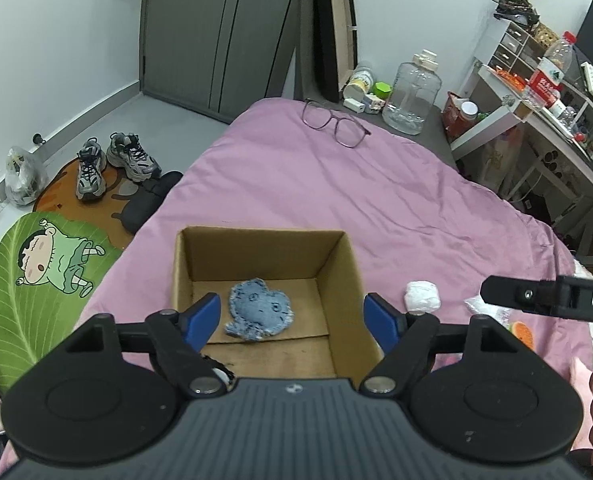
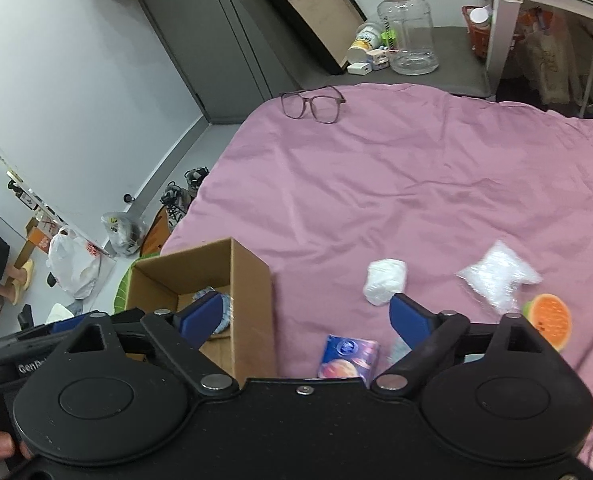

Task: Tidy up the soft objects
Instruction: 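Lower the denim plush into the box and open the right gripper, then withdraw both tools from the box toward the grey mouse plush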

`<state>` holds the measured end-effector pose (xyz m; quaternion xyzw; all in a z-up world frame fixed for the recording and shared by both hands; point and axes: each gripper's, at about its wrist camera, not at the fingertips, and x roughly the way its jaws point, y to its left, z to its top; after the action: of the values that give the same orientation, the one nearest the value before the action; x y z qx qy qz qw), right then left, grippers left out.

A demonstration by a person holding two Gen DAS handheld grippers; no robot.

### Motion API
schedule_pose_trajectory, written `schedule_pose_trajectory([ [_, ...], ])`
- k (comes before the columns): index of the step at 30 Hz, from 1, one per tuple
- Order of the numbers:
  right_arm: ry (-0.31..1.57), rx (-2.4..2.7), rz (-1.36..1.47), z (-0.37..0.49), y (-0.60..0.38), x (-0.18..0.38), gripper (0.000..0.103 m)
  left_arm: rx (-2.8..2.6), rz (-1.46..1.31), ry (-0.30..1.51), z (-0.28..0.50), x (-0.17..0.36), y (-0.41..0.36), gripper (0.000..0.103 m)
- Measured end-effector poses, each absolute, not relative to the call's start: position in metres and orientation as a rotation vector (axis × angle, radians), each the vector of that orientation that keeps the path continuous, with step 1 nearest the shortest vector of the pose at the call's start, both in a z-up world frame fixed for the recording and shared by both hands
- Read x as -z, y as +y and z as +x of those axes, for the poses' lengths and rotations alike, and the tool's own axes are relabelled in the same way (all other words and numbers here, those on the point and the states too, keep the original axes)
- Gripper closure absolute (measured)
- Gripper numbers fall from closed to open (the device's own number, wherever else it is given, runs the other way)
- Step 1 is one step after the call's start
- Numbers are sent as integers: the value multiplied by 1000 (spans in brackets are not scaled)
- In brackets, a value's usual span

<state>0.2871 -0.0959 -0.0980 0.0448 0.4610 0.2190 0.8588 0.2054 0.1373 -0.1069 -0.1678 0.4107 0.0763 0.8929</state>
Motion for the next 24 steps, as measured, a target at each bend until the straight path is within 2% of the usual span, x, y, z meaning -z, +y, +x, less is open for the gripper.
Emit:
schedule_pose_trajectory([
  [15, 947, -440, 62, 254, -144, 81, 0, -106, -329, 862, 183, 86, 86, 25],
  [24, 940, -438, 45, 239, -170, 74, 0, -86, -312, 873, 170, 77, 57, 25],
])
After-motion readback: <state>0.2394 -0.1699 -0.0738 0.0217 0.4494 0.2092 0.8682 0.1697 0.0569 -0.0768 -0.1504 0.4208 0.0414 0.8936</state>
